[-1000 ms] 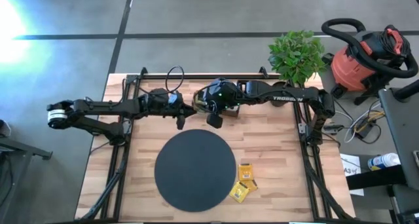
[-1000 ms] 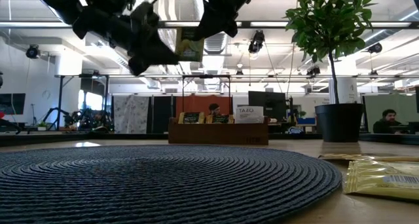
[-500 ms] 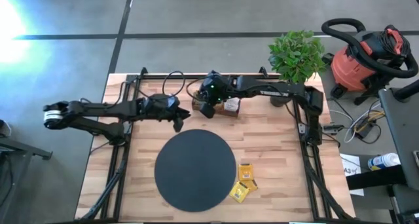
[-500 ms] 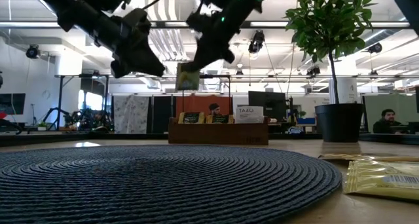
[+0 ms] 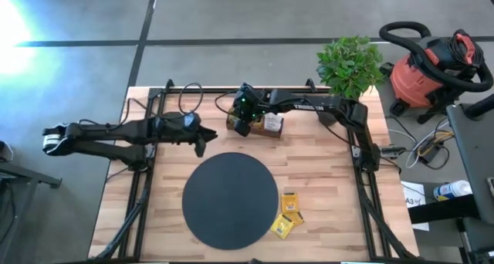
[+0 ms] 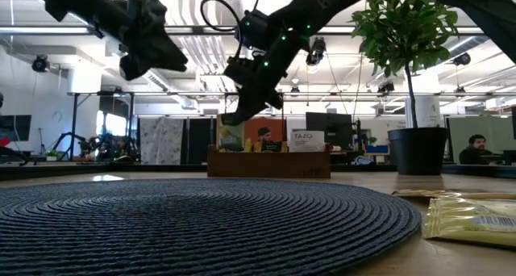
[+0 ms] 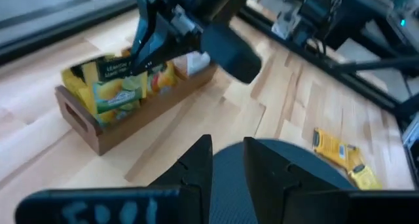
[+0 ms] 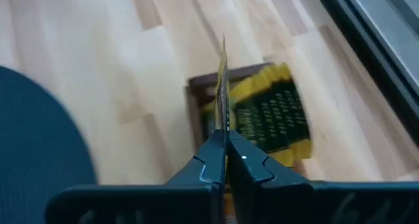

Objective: Pick & Place Tea
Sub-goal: Put the bottom yellow tea bag into the left section of the wooden organizer

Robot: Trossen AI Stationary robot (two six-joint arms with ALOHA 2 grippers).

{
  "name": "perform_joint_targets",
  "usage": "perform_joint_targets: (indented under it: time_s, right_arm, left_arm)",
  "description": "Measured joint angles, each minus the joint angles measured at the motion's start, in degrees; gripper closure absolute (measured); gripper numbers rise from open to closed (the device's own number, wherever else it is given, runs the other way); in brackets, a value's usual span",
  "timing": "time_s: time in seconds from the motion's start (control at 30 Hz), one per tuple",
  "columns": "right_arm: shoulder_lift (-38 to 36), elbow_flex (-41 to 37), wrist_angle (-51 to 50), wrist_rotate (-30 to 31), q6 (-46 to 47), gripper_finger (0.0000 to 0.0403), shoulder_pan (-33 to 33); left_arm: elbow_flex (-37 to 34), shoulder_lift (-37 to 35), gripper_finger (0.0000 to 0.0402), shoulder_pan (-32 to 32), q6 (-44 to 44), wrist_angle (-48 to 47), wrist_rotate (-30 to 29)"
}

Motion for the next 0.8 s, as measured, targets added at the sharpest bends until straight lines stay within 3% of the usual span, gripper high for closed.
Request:
perform_joint_targets:
  time_s: [0.2,0.37,0.8]
  right_arm:
    - [1.55,-0.02,0.38,-0.16,-1.49,0.0394,-1.29]
    - [2.72,0.00,0.45,-5.11,-2.04,0.0394,-2.09]
    - [3.67,0.02,-0.62,-0.83,-4.60,0.0392,-2.12]
  left_arm:
    - [-0.56,-4.32,0.0321,-0.09,-0.76,-1.41,-2.50]
    - [-2.54,-6.64,0.0321,-0.09,-2.07,-1.99,-3.98]
    - [-4.70,-7.38,0.0321,-0.09,-5.11,-2.02,-4.62]
